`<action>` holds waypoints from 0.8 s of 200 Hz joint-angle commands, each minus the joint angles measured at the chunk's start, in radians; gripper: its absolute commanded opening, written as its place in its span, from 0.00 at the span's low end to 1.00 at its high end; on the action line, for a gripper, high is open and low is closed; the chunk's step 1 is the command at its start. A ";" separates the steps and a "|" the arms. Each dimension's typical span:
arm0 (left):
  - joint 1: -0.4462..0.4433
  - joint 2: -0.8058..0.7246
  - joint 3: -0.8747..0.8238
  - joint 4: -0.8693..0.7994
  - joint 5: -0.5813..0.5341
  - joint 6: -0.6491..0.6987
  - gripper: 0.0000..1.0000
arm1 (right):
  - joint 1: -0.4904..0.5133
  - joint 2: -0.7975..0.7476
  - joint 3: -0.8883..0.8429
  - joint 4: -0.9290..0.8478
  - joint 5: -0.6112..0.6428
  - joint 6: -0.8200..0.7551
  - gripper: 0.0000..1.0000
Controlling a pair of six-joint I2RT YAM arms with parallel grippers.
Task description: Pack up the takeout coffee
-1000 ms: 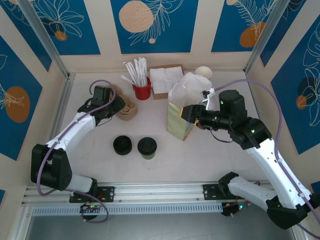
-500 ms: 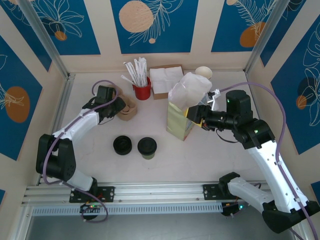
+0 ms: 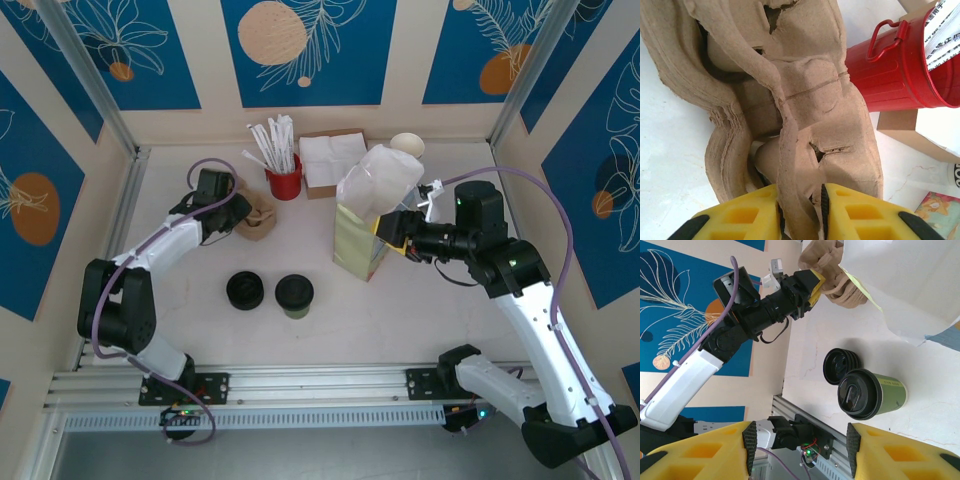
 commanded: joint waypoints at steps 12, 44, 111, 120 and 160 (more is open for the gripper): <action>0.013 -0.035 0.014 0.020 0.015 -0.004 0.21 | -0.005 -0.016 -0.016 -0.012 -0.035 -0.008 0.53; 0.012 -0.055 0.018 0.013 0.016 -0.003 0.15 | -0.007 -0.018 -0.021 -0.010 -0.036 -0.003 0.53; 0.013 -0.112 0.030 -0.002 0.020 -0.010 0.11 | -0.007 -0.030 -0.030 -0.005 -0.035 0.004 0.53; 0.013 -0.124 0.032 -0.008 0.020 -0.010 0.10 | -0.008 -0.032 -0.031 -0.002 -0.035 0.005 0.53; 0.012 -0.191 0.066 -0.058 0.020 0.002 0.09 | -0.007 -0.037 -0.023 0.014 -0.042 0.006 0.53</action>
